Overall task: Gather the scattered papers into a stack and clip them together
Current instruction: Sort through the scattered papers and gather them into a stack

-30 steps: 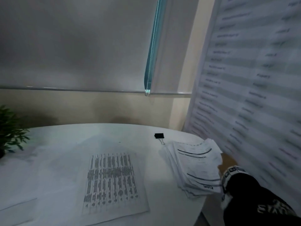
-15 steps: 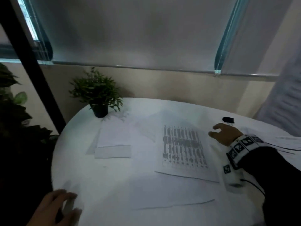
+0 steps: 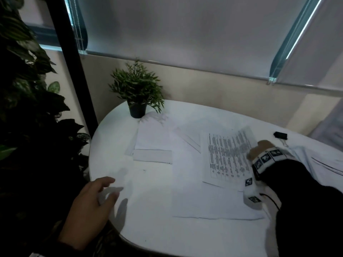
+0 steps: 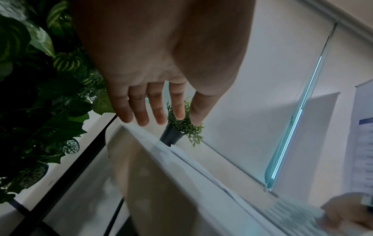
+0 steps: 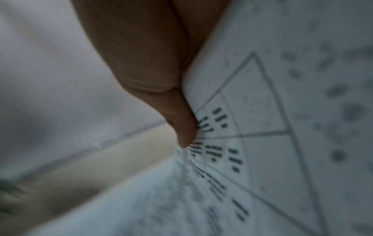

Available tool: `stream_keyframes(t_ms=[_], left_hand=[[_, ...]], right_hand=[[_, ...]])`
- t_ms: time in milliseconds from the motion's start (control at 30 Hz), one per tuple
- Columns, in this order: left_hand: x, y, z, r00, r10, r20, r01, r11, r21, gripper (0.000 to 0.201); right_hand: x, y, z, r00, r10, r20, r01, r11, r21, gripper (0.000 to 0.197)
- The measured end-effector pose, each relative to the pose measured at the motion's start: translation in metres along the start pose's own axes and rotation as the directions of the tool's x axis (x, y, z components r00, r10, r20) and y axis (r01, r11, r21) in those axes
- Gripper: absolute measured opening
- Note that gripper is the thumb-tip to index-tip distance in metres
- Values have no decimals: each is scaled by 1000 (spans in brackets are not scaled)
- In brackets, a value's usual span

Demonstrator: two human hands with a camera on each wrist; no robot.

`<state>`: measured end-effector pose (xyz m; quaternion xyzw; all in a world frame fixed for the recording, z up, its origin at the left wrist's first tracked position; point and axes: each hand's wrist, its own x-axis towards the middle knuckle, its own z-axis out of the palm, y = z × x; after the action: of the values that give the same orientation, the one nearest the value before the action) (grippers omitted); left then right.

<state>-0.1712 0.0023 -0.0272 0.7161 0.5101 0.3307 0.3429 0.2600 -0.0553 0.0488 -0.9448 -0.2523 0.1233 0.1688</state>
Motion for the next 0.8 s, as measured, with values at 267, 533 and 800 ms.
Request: stream_keyframes(t_ms=[267, 533, 800], left_hand=[[8, 35, 7, 965, -254, 60, 212, 631, -747, 97], [-4, 40, -8, 951, -283, 126, 252, 470, -846, 41], [11, -2, -20, 923, -373, -96, 323, 885, -334, 44]], right_hand=[[-141, -105, -36, 504, -840, 200, 409, 436, 801, 14], [-127, -125, 47, 522, -770, 368, 381, 596, 706, 13], [-26, -93, 83, 734, -466, 494, 659, 666, -351, 101]])
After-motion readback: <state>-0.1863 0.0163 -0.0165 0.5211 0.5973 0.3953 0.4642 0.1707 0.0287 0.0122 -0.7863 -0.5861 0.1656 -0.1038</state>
